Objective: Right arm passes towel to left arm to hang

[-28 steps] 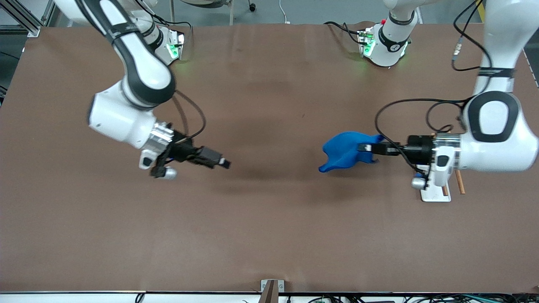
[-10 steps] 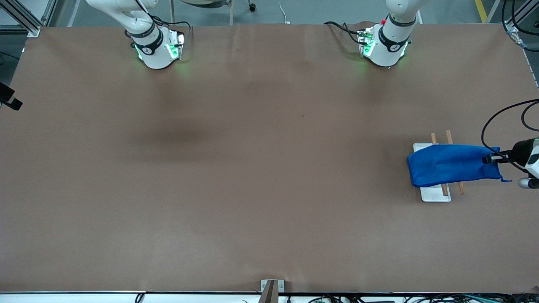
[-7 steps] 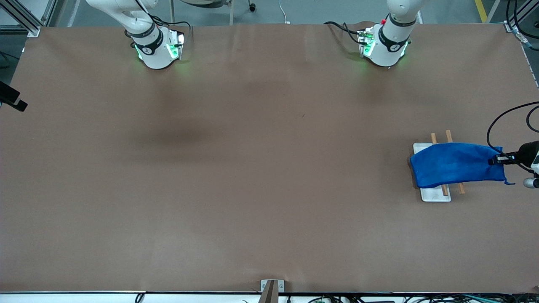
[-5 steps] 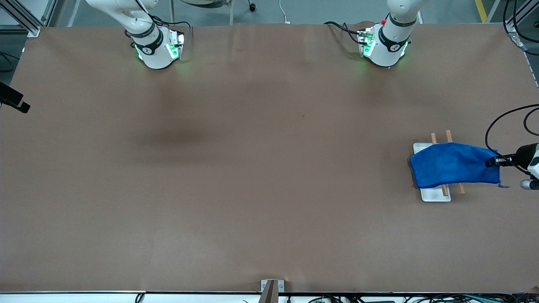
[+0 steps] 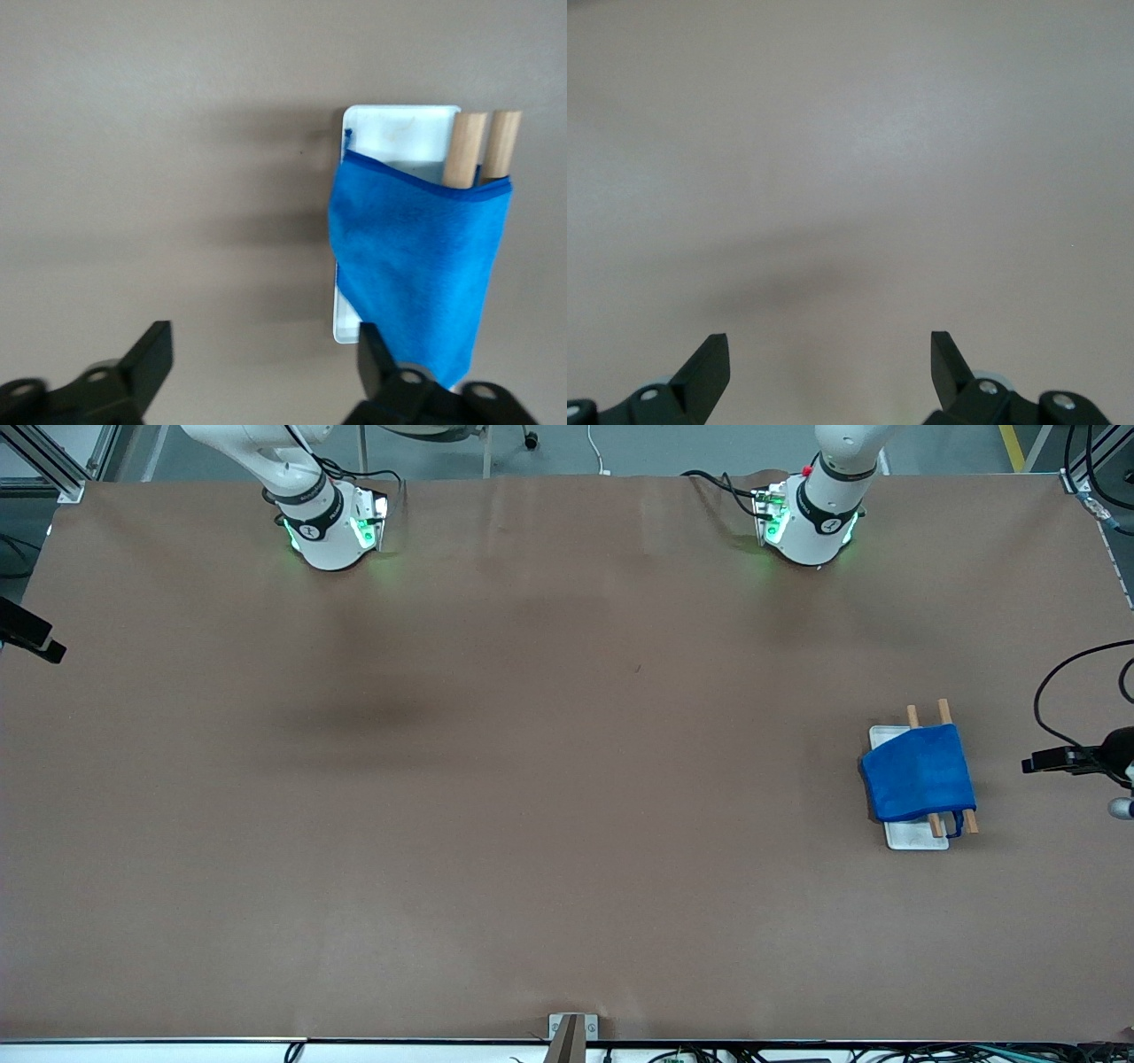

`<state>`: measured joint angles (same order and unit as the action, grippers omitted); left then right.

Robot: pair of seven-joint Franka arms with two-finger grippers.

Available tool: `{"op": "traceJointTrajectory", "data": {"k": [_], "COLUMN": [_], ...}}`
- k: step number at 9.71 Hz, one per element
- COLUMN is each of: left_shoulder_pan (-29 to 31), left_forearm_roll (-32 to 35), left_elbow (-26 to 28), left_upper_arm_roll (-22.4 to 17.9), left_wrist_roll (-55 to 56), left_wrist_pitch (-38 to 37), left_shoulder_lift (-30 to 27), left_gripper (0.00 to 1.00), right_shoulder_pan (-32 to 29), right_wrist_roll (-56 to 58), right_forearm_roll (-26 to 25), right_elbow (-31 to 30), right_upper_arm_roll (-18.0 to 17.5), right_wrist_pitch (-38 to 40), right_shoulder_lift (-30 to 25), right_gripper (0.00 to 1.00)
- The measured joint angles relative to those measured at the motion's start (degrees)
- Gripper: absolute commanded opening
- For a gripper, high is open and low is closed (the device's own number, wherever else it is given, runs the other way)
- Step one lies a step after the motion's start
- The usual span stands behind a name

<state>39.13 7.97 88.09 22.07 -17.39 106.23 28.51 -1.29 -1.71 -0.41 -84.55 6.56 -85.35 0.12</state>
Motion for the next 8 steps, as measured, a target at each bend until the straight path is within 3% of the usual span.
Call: {"op": "traceJointTrajectory", "data": {"k": [2, 8], "left_shoulder_pan": [-0.04, -0.61], "left_forearm_roll": [-2.25, -2.68], "left_elbow": [-3.95, -5.23], "left_upper_arm_roll": [3.5, 16.53], "left_wrist_roll": [5.29, 22.51], "left_wrist_pitch": [-4.35, -14.04], "left_shoulder_lift": [-2.76, -17.77], "left_gripper": [1.0, 1.0], "right_shoulder_pan": [-0.02, -0.02], "right_wrist_roll": [0.0, 0.0], "right_forearm_roll": [-0.02, -0.04], "right_elbow": [-0.01, -0.04], "right_upper_arm_roll": [0.06, 0.06], "right_wrist_pitch": [0.0, 0.11], "right_shoulder_lift": [0.0, 0.0], "right_gripper": [1.0, 1.0]}}
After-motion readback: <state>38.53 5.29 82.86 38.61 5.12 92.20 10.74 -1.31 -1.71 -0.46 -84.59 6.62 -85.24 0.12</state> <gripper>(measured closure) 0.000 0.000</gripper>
